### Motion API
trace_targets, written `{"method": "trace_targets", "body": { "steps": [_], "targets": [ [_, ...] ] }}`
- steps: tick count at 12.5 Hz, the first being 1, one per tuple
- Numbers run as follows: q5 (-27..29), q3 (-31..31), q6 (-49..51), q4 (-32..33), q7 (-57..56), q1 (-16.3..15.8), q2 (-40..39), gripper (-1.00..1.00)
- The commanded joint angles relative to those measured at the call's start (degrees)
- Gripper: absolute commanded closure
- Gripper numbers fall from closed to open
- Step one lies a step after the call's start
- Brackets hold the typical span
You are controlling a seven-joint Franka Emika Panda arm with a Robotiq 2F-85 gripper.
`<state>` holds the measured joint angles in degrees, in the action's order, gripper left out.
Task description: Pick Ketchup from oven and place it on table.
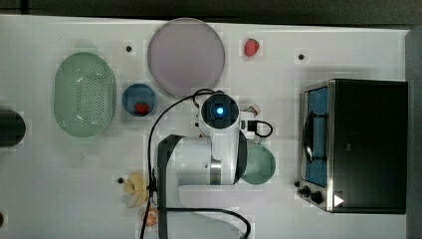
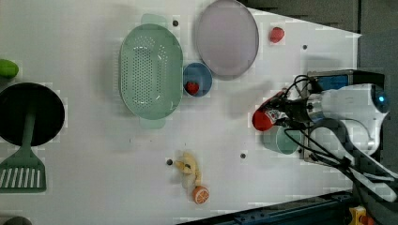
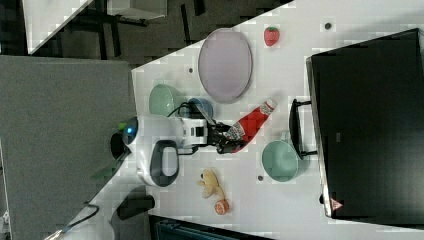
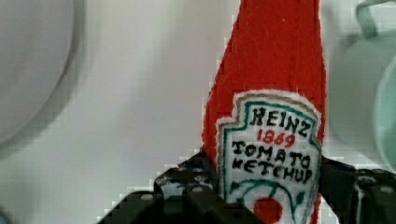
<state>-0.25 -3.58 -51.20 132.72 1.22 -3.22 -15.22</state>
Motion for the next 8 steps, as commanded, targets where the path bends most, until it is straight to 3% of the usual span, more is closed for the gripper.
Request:
{"method": "trace_targets", "body": {
  "steps": [1, 4, 8],
  "targets": [
    [1.04, -1.11, -5.48, 2.01, 1.50, 0.15, -1.90, -0.38],
    [1.04, -0.94, -10.15, 2.72, 1.68, 0.12, -3.13, -1.00],
    [1.05, -0.77, -5.65, 2.20, 1.80, 0.12, 2.10, -1.00]
  ]
}}
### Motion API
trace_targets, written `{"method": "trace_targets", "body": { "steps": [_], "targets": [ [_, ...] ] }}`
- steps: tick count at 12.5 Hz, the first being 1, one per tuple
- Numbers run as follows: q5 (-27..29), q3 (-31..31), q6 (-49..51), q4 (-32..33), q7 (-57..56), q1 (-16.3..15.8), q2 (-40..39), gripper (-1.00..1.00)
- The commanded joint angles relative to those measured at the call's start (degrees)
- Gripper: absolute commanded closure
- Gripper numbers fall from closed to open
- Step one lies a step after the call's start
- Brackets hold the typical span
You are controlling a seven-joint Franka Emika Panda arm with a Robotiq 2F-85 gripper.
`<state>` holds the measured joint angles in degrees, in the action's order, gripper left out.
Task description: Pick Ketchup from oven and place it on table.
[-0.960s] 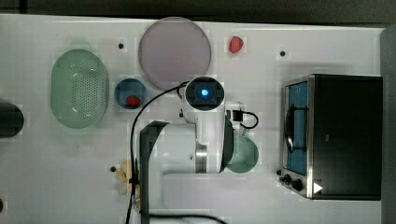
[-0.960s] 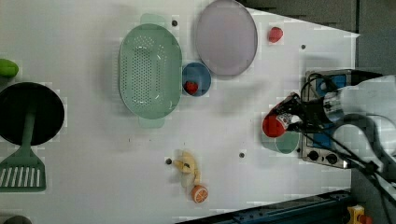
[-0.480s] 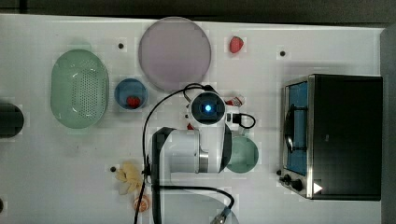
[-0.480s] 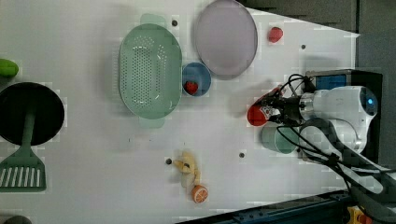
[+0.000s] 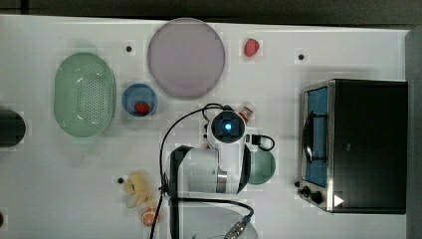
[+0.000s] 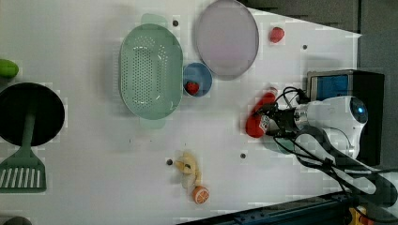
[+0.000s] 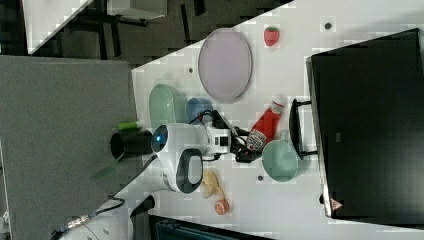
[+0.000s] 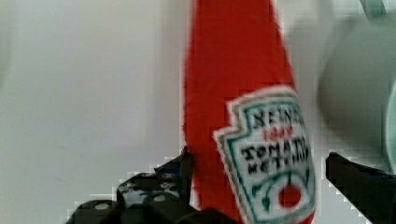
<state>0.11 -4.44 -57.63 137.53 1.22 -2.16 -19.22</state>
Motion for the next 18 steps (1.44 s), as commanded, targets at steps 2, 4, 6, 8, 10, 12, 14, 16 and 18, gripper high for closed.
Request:
{"method": "trace_targets", "body": {
  "steps": [2, 4, 6, 8, 10, 12, 14, 16, 18],
  "targets": [
    [0.69, -0.09, 5.20, -4.56, 1.80, -0.83, 11.49, -1.00],
    [0.68, -0.19, 12.99, -8.20, 1.80, -0.83, 17.27, -1.00],
    [0.68, 0.01, 23.39, -13.47, 1.80, -0.87, 21.97, -1.00],
    [0.68, 0.06, 31.92, -19.85, 1.80, -0.87, 25.02, -1.00],
    [0.66, 0.19, 37.83, -26.45, 1.79, -0.88, 26.33, -1.00],
    [0.65, 0.32, 43.33, -32.88, 1.72, -0.94, 26.33, -1.00],
    [0.64, 0.31, 48.04, -36.77, 1.72, -0.93, 26.37, -1.00],
    [0.64, 0.32, 49.94, -37.37, 1.72, -0.93, 26.37, -1.00],
    [0.64, 0.34, 49.88, -37.26, 1.72, -0.93, 26.14, -1.00]
  ]
}}
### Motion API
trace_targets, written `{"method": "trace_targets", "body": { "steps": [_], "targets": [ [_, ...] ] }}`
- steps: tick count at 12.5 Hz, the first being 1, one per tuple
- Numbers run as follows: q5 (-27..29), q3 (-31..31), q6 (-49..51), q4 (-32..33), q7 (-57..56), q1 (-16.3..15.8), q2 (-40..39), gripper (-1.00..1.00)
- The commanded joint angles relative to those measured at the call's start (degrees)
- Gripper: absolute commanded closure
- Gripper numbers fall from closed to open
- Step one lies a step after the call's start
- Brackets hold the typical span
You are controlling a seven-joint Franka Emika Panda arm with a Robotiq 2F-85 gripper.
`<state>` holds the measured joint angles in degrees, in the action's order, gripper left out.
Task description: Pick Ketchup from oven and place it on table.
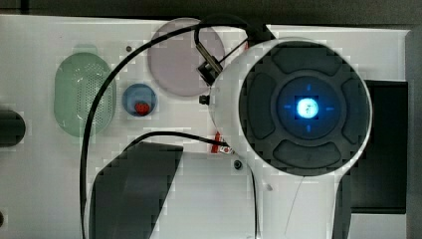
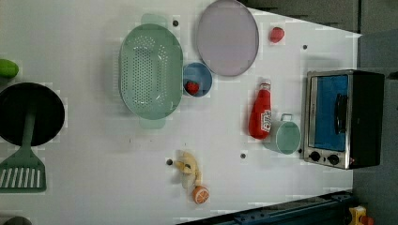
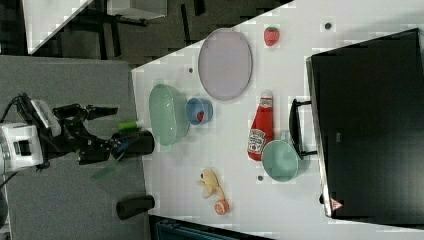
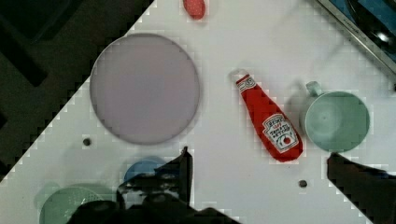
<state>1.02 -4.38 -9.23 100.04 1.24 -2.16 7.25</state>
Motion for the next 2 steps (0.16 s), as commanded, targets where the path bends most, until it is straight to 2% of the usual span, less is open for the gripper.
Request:
{"method": "trace_targets", "body": {
  "steps": [1, 2],
  "targets": [
    [-0.27, 0.27, 1.48, 0.23, 1.70, -0.93, -0.50, -1.00],
    [-0.27, 0.27, 1.48, 0.24, 1.70, -0.93, -0.62, -1.00]
  ]
}}
